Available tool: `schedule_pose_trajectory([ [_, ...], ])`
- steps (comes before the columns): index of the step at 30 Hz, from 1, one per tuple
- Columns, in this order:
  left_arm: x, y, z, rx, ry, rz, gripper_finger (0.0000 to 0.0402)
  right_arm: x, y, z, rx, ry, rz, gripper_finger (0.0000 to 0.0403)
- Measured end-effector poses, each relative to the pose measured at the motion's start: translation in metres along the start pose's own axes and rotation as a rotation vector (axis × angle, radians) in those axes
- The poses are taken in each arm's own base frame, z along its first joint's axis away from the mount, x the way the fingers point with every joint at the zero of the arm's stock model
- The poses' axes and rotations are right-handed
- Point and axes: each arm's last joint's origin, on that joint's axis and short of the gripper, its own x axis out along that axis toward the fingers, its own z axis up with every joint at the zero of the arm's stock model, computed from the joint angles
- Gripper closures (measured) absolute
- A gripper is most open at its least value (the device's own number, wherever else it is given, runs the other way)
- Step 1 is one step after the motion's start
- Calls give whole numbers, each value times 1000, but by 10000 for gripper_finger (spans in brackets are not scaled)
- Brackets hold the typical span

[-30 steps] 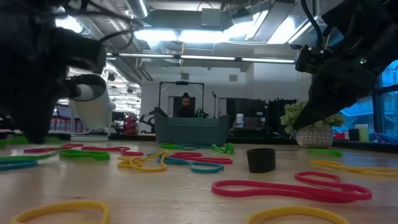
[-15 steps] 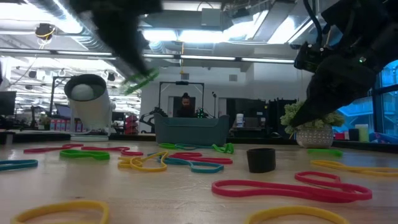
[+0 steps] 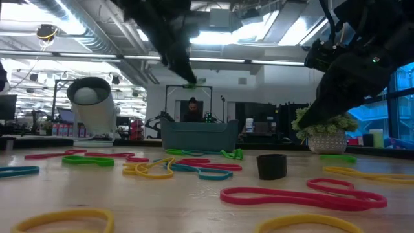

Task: Pick and place rubber bands into bin
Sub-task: Put the green rubber band into the blue bin

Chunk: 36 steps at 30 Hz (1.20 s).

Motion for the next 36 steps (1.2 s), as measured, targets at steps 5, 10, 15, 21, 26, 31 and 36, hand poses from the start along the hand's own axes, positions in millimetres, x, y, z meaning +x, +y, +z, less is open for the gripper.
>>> schedule_pose_trajectory([
  [5, 41, 32, -17, -72, 119, 8, 399, 0, 0, 0, -9, -4, 2, 398],
  [10, 83, 46, -37, -93, 234, -23, 399, 0, 0, 0, -13, -4, 2, 398],
  [15, 106, 46, -45, -89, 290, -27, 386, 0, 0, 0, -31, -5, 2, 398],
  [21, 109, 45, -44, -87, 298, -27, 338, 0, 0, 1, -30, -5, 2, 398],
  [26, 105, 43, -48, -83, 354, -44, 296, 0, 0, 1, -29, -7, 4, 398],
  [31, 101, 43, -52, -88, 414, -55, 270, 0, 0, 1, -28, -10, 4, 398],
  [36, 77, 49, -34, -108, 375, -42, 266, 0, 1, 1, -28, -13, 6, 398],
])
